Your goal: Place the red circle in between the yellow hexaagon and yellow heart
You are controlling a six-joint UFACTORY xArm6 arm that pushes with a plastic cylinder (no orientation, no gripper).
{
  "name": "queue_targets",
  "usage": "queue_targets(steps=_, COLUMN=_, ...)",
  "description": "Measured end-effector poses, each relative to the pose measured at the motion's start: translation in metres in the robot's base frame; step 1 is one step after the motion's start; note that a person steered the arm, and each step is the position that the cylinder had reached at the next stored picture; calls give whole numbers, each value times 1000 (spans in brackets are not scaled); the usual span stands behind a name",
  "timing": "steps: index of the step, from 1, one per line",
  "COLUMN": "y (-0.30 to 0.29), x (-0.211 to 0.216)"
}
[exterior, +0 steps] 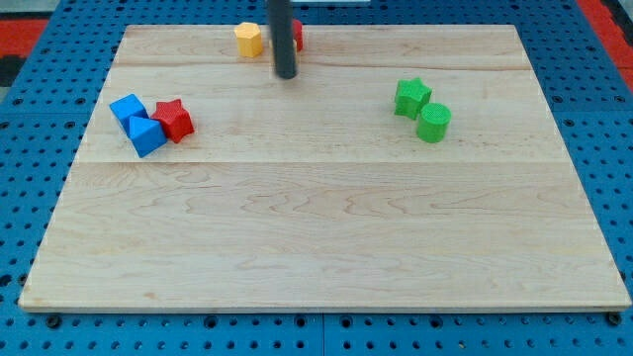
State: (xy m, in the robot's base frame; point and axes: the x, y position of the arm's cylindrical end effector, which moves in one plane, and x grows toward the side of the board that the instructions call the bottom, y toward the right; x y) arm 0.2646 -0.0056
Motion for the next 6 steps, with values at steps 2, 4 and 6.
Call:
queue_targets(steps=2, y=49, x=-71)
queue_targets(steps=4, y=-45, x=-72)
queue_targets(steps=6, y=-86, x=-71)
